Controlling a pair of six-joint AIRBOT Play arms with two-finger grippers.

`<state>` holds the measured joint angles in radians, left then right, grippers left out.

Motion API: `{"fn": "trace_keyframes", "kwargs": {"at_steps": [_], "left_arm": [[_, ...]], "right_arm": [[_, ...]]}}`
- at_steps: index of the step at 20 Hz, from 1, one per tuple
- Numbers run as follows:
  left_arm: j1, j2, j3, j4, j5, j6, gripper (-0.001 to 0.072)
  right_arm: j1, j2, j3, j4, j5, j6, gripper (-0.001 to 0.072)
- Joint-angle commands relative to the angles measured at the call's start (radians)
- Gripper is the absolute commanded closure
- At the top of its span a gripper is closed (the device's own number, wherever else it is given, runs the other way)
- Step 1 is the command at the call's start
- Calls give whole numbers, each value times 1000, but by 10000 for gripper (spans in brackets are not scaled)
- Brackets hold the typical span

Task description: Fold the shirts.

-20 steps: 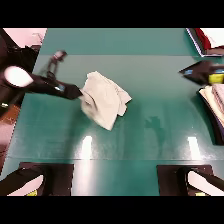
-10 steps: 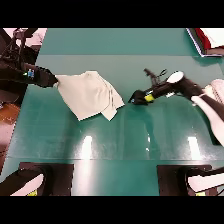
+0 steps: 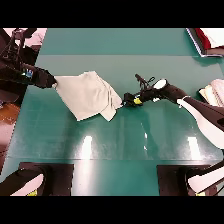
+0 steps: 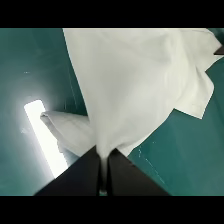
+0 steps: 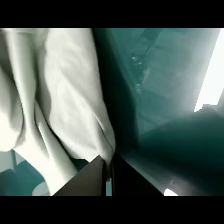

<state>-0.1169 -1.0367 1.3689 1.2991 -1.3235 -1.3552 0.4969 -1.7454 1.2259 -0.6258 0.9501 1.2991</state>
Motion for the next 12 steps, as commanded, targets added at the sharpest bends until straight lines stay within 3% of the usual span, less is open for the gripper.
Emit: {"fn": "trace_keyframes", "kwargs": {"at_steps": [1,6,12], "left_arm": [[1,2,2,2,-2,-1,681],[2,11,214,125,-11,-44,682],[1,11,624,3,-1,-44,681]], "right_arm": [[-6,22,2,23,-25,-30,695],[-229,325,16,12,-67,-29,696],[-533,644,332,-148,65,-21,697]]}}
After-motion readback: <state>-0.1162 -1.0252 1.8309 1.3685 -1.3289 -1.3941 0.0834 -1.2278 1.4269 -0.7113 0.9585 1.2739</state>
